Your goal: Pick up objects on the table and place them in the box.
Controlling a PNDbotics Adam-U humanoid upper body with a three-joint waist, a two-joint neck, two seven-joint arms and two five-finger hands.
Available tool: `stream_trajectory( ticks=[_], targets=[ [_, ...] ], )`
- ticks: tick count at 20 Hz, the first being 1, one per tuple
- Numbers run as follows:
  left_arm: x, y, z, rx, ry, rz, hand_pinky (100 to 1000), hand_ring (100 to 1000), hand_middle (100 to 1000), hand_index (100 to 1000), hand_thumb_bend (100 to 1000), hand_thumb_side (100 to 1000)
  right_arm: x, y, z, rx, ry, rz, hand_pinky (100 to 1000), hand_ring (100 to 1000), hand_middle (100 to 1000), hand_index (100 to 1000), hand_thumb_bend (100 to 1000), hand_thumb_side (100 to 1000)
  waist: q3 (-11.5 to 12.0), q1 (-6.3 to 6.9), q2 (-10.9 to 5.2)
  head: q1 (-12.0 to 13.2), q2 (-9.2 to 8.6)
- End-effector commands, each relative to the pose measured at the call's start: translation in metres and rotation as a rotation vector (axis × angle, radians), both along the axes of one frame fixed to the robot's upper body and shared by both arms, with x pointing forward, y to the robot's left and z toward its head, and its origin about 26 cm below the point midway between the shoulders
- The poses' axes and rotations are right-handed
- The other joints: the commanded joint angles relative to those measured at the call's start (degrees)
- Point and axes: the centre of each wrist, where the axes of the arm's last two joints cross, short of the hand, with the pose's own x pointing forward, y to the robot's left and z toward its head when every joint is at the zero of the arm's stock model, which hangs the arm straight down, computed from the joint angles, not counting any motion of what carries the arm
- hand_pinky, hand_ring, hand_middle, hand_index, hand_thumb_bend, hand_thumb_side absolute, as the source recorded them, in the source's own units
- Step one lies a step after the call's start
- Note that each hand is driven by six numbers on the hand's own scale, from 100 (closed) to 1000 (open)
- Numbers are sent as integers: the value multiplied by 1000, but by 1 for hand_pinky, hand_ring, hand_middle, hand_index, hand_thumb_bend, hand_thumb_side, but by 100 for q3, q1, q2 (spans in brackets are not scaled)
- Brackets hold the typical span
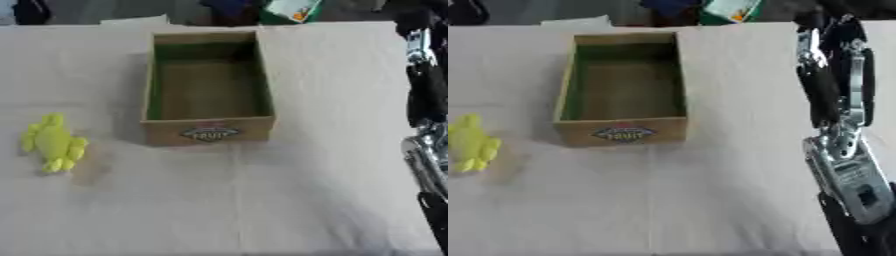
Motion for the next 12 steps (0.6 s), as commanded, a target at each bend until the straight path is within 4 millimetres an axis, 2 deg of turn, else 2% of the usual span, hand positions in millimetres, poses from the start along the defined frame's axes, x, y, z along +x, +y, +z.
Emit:
stream_trajectory(
  ticks=[1,2,5,7,8,12],
  targets=[
    [4,4,19,208,180,67,625,805,819,962,499,1000,-3,-5,8,-24,-20,-3,873,800,603,843,100,541,20,5,-145,-3,116],
    [6,5,21,246,225,83,628,814,826,963,541,1000,-3,-5,8,-23,-17,-2,872,799,604,843,100,543,23,3,-180,-3,153],
    [13,10,23,313,327,116,628,819,834,973,554,1000,-4,-6,7,-23,-13,0,871,799,604,842,100,546,22,-1,-249,12,203],
    [17,13,23,331,378,124,630,822,842,987,602,1000,-4,-6,7,-23,-12,1,871,798,605,842,100,547,12,-2,-274,35,223],
    [19,14,23,337,403,124,632,825,844,985,665,1000,-4,-6,7,-23,-11,2,870,798,605,842,100,540,9,-2,-280,44,227],
    [30,15,25,357,496,101,633,826,848,982,703,1000,-4,-5,7,-24,-7,7,870,799,605,842,100,546,-7,0,-291,57,232]
  ],
)
